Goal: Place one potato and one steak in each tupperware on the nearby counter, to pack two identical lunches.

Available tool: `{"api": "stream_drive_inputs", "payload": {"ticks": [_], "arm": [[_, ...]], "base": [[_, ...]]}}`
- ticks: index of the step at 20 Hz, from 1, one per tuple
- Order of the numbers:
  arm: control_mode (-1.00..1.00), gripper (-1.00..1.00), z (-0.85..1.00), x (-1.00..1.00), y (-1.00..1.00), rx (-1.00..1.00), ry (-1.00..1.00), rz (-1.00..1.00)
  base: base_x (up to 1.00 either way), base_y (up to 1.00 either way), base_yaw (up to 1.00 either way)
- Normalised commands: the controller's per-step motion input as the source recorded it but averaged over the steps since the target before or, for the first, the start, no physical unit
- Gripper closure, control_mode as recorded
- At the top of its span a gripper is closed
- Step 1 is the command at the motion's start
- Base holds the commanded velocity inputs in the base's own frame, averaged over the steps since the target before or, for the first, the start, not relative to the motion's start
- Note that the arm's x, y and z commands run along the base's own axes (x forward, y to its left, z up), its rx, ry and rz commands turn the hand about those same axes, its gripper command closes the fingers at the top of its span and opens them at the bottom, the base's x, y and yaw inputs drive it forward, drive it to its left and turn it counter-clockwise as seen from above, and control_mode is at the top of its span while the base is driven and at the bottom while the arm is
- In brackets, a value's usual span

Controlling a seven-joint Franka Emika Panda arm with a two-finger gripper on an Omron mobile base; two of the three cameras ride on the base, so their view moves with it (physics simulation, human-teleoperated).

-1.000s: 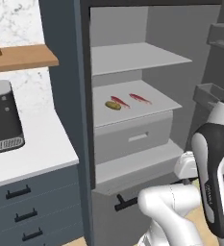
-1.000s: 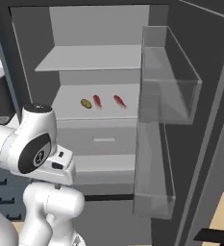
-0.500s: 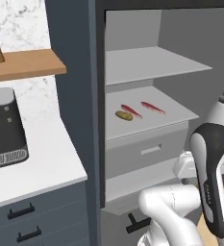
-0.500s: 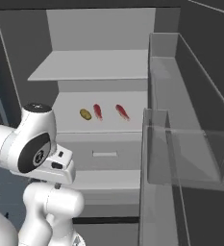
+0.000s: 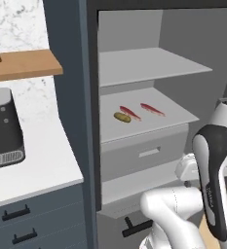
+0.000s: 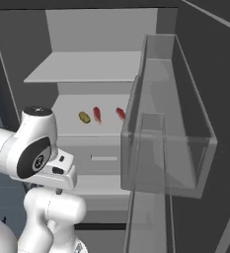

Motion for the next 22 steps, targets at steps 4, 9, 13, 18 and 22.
{"api": "stream_drive_inputs", "payload": {"ticks": [4,9,13,18,22], "arm": [[1.0,-1.0,0.0,0.0,0.0,0.0,0.0,0.0],[-1.0,-1.0,0.07,-0.02,0.0,0.0,-0.03,0.0],[-1.0,-1.0,0.69,-0.04,0.0,-0.1,-0.35,0.0],[-1.0,-1.0,0.73,0.39,0.0,-0.15,-0.45,0.0],[-1.0,-1.0,0.32,1.0,-0.13,-0.09,-0.24,0.0]], "base": [[0.0,-0.03,0.0],[0.0,0.0,0.0],[0.0,0.0,0.0],[0.0,0.0,0.0],[0.0,0.0,0.0]]}}
